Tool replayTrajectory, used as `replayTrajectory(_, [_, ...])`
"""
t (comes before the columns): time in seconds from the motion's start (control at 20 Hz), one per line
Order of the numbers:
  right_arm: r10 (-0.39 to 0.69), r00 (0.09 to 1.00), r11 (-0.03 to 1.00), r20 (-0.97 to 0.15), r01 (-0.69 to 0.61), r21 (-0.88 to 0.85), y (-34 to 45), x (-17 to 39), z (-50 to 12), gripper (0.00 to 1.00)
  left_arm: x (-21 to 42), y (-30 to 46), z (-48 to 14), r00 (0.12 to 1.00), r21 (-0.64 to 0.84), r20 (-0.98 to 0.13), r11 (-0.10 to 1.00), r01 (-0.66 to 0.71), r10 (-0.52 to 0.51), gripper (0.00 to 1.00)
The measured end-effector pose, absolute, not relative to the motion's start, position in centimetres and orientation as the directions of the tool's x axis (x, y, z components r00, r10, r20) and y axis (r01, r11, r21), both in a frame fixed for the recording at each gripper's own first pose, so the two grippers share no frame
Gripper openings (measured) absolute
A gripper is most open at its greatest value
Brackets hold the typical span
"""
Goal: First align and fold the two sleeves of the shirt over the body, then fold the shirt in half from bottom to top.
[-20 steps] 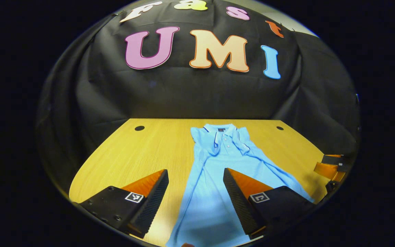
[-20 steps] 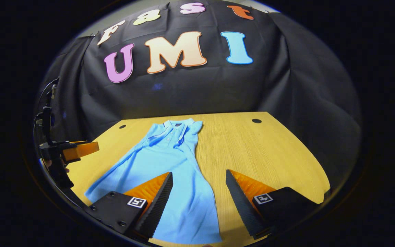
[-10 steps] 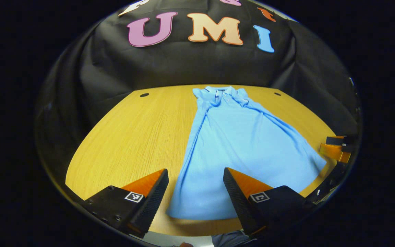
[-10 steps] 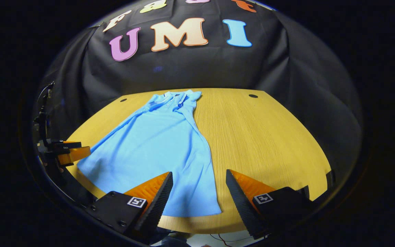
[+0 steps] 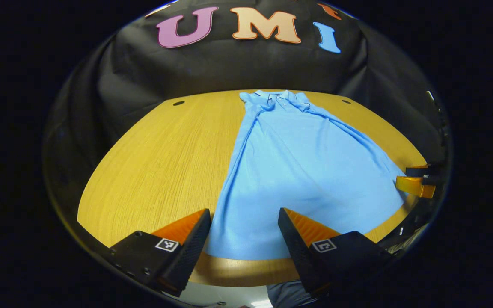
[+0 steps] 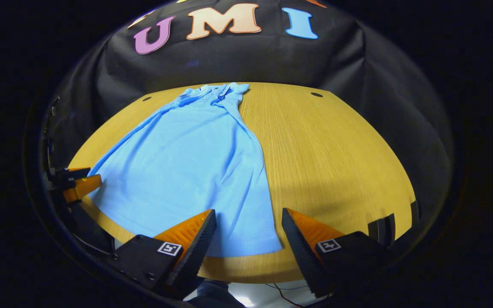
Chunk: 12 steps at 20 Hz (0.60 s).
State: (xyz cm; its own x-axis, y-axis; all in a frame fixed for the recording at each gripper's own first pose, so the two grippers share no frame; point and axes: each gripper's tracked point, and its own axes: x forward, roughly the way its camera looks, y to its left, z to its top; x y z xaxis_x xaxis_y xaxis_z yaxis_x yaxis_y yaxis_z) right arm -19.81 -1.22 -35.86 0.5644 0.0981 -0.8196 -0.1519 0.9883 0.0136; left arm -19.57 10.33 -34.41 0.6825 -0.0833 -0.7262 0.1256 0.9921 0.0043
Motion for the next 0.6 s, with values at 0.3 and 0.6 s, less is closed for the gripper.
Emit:
replayTrajectory(0.3, [0.188, 0.539, 0.962, -0.821, -0.27, 0.043, 2.2, -20.4, -36.4, 0.06, -19.8, 8.2, -34.7, 0.669, -0.043, -0.732, 0.989, 0.143, -0.129, 0.29])
replayTrajectory(0.6, [0.221, 0.58, 0.966, -0.784, -0.238, 0.097, 2.7, -18.4, -33.8, 0.02, -18.2, 8.8, -32.8, 0.671, -0.062, -0.735, 0.995, 0.074, -0.096, 0.0])
